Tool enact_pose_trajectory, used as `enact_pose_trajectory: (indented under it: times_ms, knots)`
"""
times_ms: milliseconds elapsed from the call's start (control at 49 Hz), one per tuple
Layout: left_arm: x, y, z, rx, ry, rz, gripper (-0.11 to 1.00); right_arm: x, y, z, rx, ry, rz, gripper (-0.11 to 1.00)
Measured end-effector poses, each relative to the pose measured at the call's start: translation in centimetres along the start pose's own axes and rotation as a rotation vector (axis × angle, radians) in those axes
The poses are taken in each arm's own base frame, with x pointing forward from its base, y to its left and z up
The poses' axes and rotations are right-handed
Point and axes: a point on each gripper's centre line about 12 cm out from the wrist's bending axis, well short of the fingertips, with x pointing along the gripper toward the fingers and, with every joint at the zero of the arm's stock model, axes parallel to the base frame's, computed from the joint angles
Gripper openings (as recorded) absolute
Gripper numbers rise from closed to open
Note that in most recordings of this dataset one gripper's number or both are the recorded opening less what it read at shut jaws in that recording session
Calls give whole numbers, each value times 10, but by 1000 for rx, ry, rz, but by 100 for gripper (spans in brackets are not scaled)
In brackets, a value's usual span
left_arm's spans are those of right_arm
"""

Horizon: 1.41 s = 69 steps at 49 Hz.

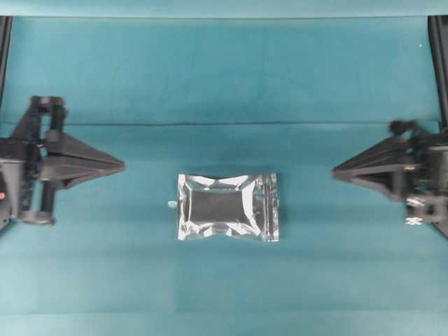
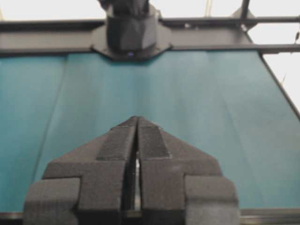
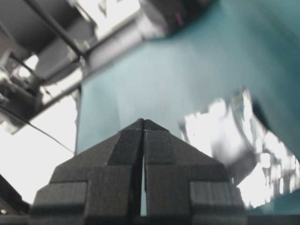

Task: Hand over the silver zip bag and make it stand upright.
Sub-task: 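Move the right gripper to the silver zip bag's right edge and grasp it, then lift the bag with the right gripper and swing it toward the center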

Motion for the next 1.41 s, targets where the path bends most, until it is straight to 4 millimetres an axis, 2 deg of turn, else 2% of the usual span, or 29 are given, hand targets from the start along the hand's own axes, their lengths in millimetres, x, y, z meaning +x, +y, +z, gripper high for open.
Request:
enact_pose_trajectory:
  times_ms: [225,347,388,551,653,1041,1409]
  knots:
    - [11,-1,-3,-3,51,-3,-7,38,-24,-28,216,144,-169,9]
    - [13,-2,-7,-13,107,-8,-7,54,-33,-37,259,179,-230,20]
    - [13,-3,-8,-9,127,-11,-7,59,-35,-40,265,192,-248,30]
    - [15,-5,-7,-8,167,-18,-7,72,-46,-51,341,218,-319,77]
    - [15,-5,-7,-7,171,-19,-7,76,-57,-60,398,231,-373,97]
    - [15,-5,-7,-9,174,-21,-7,99,-85,-84,472,215,-482,98]
    - [15,-6,-8,-10,181,-23,-7,121,-92,-93,460,186,-486,98]
